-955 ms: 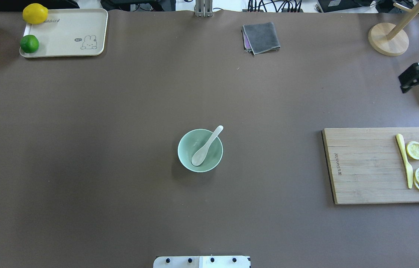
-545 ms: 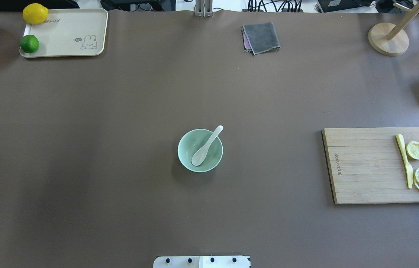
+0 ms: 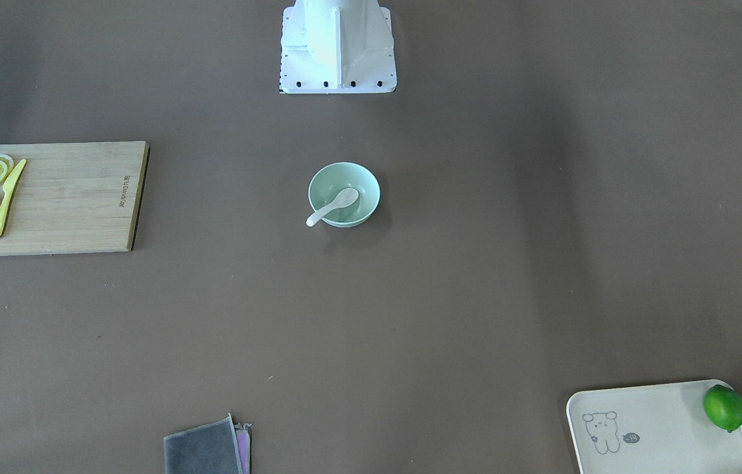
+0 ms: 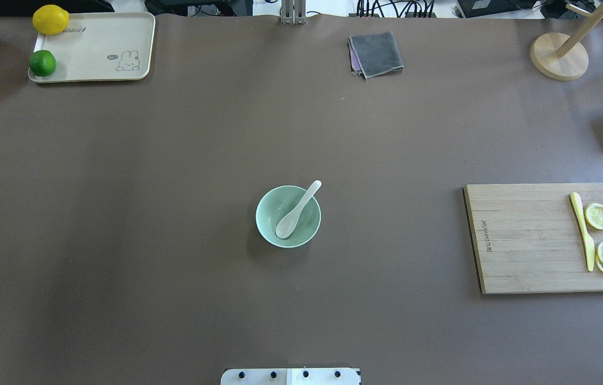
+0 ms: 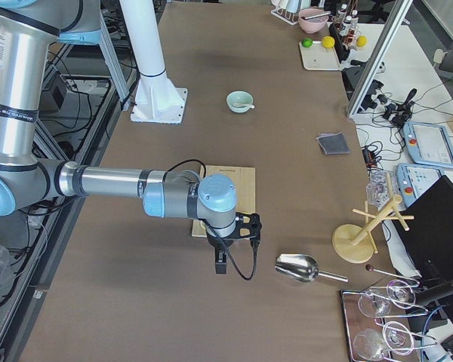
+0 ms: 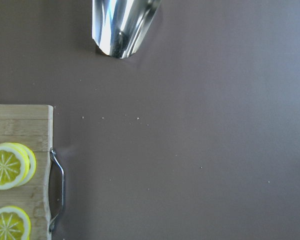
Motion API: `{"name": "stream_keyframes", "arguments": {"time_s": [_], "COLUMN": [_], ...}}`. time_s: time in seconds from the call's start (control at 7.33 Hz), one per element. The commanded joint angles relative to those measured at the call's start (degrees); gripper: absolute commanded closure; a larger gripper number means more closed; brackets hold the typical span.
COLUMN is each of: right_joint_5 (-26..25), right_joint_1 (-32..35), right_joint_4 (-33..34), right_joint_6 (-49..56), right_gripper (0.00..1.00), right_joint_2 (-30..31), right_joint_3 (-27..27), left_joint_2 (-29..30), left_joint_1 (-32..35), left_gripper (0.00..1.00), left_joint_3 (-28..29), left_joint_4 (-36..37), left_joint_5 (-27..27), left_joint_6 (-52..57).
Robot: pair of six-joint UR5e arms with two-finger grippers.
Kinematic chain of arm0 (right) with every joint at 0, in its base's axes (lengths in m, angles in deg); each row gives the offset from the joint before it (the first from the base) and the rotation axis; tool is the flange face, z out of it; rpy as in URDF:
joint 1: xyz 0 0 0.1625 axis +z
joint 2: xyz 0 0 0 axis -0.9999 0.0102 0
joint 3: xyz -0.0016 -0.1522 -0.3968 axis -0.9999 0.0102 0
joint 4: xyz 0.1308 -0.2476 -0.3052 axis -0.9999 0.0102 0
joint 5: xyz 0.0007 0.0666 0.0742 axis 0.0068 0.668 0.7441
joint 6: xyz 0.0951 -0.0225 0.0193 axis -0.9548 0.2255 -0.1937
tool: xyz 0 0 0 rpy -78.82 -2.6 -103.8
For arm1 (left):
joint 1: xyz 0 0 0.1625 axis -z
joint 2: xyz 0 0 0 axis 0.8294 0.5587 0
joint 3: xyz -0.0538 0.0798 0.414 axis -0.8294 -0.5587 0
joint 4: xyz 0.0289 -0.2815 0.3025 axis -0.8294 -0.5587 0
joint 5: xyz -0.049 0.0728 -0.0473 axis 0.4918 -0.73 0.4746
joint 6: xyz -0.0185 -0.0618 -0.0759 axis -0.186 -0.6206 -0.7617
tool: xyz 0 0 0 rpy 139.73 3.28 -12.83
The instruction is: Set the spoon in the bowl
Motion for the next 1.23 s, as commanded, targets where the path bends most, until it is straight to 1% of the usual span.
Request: {"name": "stream_keyframes", "arguments": {"time_s": [0.0, 0.14, 0.27, 0.82, 1.09], "right_joint_5": [-0.25, 0.09, 0.36, 0.19, 0.71], "right_joint_1": [0.10, 0.10, 0.10, 0.10, 0.01], "right_joint_4": [-7.52, -7.54, -7.54, -8.07, -7.11], "right_joint_6": [-4.04, -4.12, -4.04, -4.03, -3.95], "right_gripper": [0.00, 0.00, 0.00, 0.00, 0.00], "right_joint_2": [2.14, 2.14, 2.32, 2.67, 2.58], "right_joint_3": [1.20, 1.29, 1.55, 2.78, 2.35], "left_joint_2": [-2.92, -1.10, 0.74, -0.12, -0.21], "left_joint_1": [-0.08, -0.25, -0.08, 0.10, 0.10], "left_gripper": [0.01, 0.01, 0.01, 0.01, 0.01], "left_joint_3": [-1.21, -0.88, -1.92, -6.48, -6.32], "left_joint_4": [0.80, 6.37, 12.86, 13.28, 13.28], "left_joint_5": [-0.27, -0.28, -0.28, -0.36, -0.36], "left_joint_6": [0.03, -0.15, -0.06, 0.47, 0.47]}}
